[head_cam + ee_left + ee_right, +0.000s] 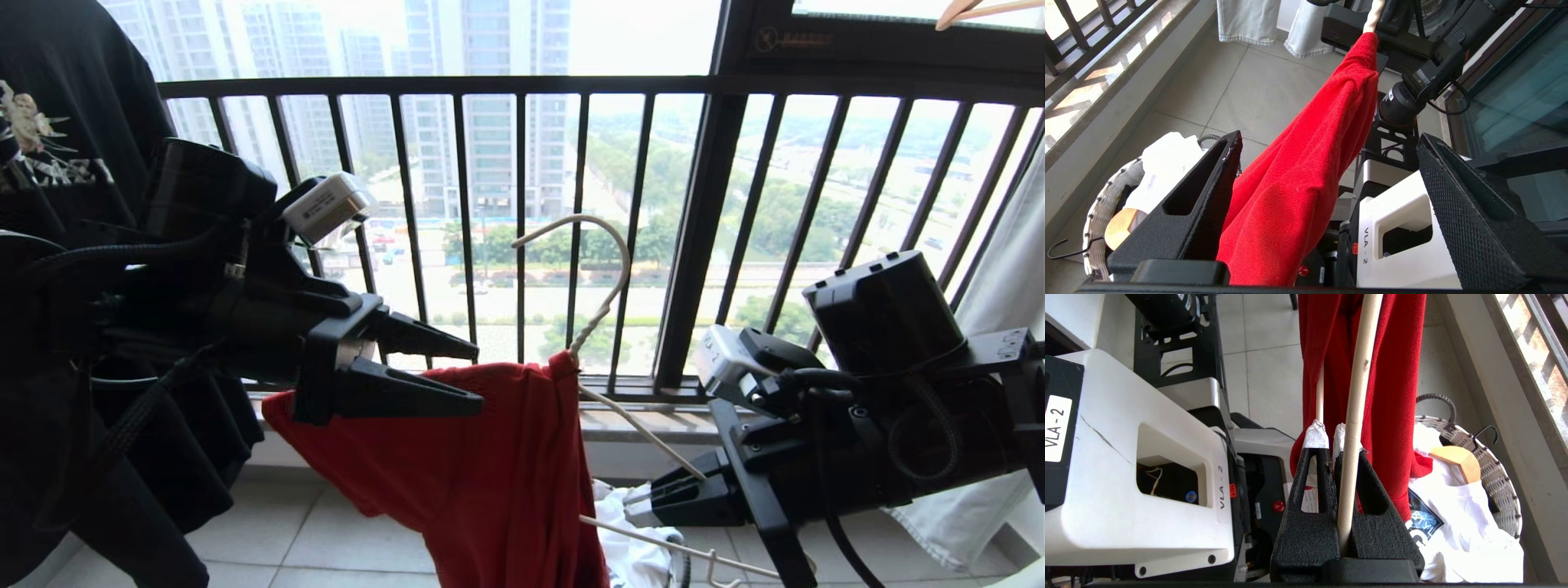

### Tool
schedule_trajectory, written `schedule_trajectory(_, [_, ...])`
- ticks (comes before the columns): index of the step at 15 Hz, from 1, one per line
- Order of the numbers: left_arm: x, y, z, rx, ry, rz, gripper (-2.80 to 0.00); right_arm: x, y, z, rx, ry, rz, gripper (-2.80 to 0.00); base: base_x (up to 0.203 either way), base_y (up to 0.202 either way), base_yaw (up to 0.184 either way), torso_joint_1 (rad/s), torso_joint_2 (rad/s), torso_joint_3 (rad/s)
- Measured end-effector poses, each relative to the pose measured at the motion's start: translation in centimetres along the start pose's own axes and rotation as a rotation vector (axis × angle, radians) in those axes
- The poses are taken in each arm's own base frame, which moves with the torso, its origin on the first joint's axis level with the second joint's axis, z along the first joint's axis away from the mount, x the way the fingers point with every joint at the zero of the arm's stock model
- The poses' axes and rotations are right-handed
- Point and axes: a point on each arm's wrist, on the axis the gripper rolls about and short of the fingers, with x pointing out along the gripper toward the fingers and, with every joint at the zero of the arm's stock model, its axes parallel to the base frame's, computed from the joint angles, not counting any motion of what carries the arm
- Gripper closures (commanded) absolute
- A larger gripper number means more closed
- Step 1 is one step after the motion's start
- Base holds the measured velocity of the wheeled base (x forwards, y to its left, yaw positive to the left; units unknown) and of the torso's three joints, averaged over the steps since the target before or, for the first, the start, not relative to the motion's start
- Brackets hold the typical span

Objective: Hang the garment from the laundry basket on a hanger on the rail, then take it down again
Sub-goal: Hang the clothes on the clothes rack

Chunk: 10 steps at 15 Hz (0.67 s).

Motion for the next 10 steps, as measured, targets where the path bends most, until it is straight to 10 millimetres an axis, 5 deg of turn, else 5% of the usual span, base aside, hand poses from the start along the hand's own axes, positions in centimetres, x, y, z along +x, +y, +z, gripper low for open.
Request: schedule_trajectory(10, [2.3,-0.5,0.0,-0.054,0.030,-0.077,-2.80,-0.2,0.4,0.4,-0.012,-0.020,0.023,0.00,0.000,0.000,0.000,0.000,0.00,0.000])
